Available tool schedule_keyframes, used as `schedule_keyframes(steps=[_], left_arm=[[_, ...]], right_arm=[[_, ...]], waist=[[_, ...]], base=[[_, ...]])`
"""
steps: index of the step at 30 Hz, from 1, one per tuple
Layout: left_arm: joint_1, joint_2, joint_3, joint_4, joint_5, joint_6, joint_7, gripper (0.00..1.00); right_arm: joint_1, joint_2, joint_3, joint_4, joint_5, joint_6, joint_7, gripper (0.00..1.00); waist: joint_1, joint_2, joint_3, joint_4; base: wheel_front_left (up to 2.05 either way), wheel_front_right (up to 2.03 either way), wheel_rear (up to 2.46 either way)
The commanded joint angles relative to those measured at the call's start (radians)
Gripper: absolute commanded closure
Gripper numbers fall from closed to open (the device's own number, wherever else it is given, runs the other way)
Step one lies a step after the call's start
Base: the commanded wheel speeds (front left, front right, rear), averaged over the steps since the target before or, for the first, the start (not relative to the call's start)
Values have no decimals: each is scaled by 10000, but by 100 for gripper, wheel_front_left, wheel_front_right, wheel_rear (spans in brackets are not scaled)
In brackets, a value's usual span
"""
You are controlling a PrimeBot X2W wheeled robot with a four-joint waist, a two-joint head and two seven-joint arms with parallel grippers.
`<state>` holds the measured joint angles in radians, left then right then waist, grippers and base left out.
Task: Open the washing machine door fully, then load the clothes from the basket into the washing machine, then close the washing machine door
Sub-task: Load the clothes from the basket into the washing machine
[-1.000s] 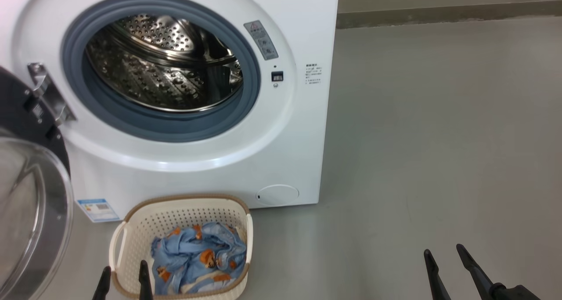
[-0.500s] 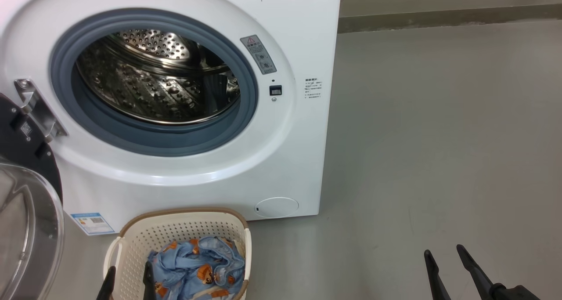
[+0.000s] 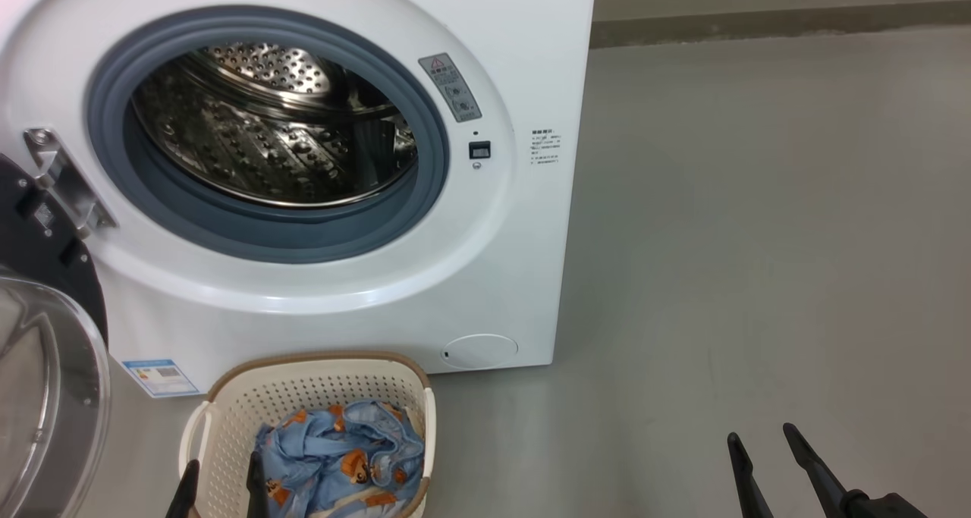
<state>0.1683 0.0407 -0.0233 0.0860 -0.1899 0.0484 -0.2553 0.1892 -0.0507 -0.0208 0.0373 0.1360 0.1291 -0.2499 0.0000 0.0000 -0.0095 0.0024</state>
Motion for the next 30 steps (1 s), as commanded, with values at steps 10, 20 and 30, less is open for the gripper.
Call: schedule_keyframes(steps=[10, 20, 30], left_arm=[[-551, 95, 390, -29, -34, -21, -65, 0], [-3044, 147, 534, 2095, 249, -461, -65, 0], [-5725, 820, 823, 5094, 43, -722, 127, 0]], right_arm=[[-532, -51, 313, -285, 246, 16, -118, 0], [-1681, -26, 619, -384, 470, 16, -118, 0], [-2780, -127, 765, -404, 660, 16, -118, 0]], waist=[[0, 0, 1082, -353], [0, 0, 3983, -842], [0, 0, 6062, -1384]], base=[[0, 0, 0], [0, 0, 0], [0, 0, 0]])
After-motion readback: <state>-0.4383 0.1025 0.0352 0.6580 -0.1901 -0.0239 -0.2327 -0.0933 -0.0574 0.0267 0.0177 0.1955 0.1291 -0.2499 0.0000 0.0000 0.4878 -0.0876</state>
